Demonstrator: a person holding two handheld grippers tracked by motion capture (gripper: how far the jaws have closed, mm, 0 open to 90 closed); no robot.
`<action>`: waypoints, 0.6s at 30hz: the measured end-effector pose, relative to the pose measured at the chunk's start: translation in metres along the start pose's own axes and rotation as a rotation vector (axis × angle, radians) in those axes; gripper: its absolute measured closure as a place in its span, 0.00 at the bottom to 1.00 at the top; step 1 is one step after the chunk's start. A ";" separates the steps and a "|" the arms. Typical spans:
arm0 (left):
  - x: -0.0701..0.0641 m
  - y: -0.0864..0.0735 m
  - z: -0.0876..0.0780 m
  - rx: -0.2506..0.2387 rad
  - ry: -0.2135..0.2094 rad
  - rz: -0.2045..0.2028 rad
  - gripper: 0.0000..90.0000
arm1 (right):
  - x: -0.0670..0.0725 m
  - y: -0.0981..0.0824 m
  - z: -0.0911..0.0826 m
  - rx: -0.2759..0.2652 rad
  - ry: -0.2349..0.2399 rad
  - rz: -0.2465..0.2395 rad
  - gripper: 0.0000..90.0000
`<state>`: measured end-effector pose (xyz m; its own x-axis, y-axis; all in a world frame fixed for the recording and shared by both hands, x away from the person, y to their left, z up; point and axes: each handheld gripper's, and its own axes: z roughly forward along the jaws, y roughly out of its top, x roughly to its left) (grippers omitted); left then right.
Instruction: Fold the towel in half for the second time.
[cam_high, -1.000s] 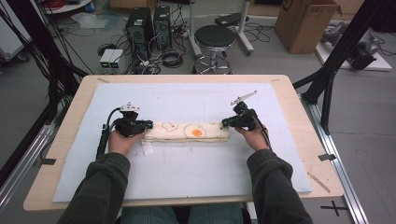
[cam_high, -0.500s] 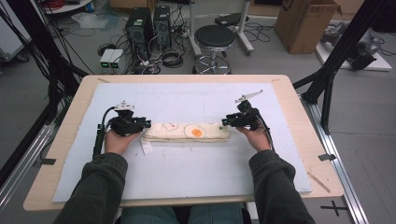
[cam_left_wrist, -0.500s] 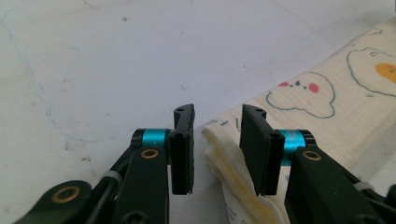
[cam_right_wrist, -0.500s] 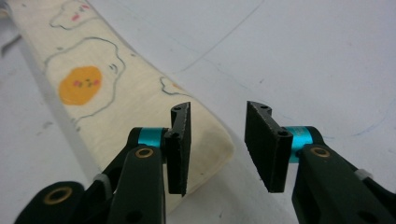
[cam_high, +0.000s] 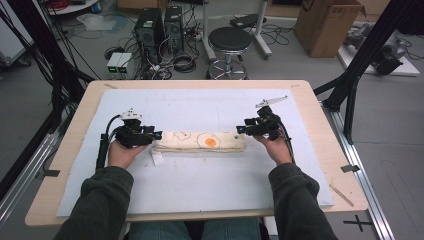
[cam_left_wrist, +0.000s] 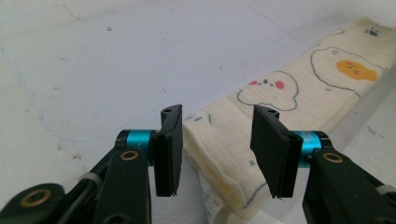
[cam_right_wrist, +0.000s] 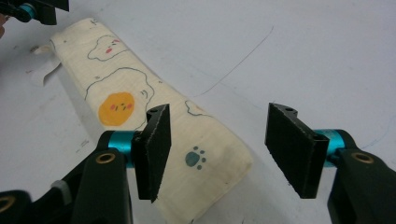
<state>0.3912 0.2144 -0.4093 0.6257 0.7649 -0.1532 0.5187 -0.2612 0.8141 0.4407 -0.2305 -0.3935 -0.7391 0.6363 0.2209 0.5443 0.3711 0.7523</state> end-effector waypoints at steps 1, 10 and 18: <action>-0.001 0.000 -0.001 -0.001 0.000 0.005 0.60 | 0.001 0.000 -0.001 -0.005 -0.003 0.000 0.42; -0.007 0.001 -0.013 -0.024 -0.019 0.011 0.51 | 0.009 0.000 -0.008 -0.030 -0.010 0.006 0.27; -0.007 -0.001 -0.021 -0.020 -0.009 0.003 0.39 | 0.014 0.001 -0.010 -0.036 -0.021 0.001 0.20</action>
<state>0.3748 0.2217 -0.3974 0.6326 0.7587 -0.1557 0.5052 -0.2517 0.8255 0.4266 -0.2281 -0.3830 -0.7301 0.6507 0.2087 0.5301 0.3465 0.7739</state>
